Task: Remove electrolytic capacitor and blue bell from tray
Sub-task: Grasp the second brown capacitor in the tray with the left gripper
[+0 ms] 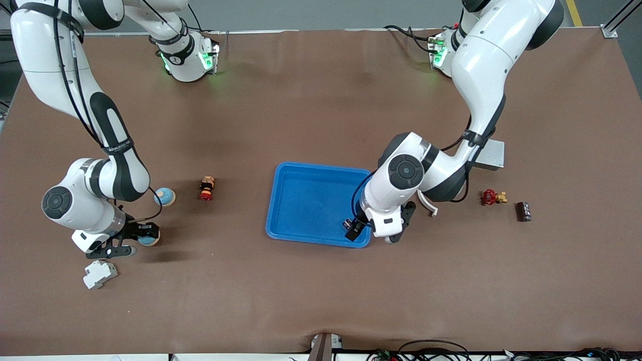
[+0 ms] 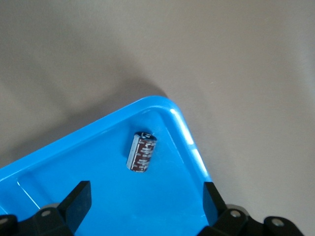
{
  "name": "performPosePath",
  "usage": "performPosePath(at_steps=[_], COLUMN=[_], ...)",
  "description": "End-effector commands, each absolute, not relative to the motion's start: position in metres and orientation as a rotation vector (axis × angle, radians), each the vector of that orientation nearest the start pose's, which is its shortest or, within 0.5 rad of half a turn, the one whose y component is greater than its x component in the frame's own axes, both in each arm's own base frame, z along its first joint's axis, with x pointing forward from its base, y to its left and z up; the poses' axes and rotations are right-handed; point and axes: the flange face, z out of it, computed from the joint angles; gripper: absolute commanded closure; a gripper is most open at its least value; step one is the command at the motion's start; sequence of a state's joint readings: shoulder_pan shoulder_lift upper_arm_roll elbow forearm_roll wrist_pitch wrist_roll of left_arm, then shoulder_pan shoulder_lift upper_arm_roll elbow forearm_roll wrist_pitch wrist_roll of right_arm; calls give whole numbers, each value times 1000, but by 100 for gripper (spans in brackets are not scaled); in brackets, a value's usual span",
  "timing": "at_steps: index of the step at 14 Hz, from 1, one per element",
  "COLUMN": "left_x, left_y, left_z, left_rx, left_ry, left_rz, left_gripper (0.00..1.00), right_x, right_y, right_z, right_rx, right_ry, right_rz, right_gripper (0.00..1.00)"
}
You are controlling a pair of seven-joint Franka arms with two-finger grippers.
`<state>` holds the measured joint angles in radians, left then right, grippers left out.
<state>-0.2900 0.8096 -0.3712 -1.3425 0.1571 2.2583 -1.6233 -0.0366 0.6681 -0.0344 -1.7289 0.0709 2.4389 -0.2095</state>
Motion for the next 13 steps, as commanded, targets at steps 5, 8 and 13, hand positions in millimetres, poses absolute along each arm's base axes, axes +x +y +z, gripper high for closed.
performPosePath(at_steps=[5,8,13], left_x=[638,633,629], left_y=[-413,-415,-420], left_z=[225,208,197], left_rx=[-2929,-2916,-2917], left_ry=[-1616,-1597,-1579], left_rz=[33,44,28], left_gripper=[0,0,0], right_x=[670,668,668], right_y=[-51,-50,-51], right_z=[191,180,173], right_rx=[-3123,-3122,-3122], right_ry=[-166,-161,-144], right_rz=[-98,-74,-84], right_gripper=[100,100,0])
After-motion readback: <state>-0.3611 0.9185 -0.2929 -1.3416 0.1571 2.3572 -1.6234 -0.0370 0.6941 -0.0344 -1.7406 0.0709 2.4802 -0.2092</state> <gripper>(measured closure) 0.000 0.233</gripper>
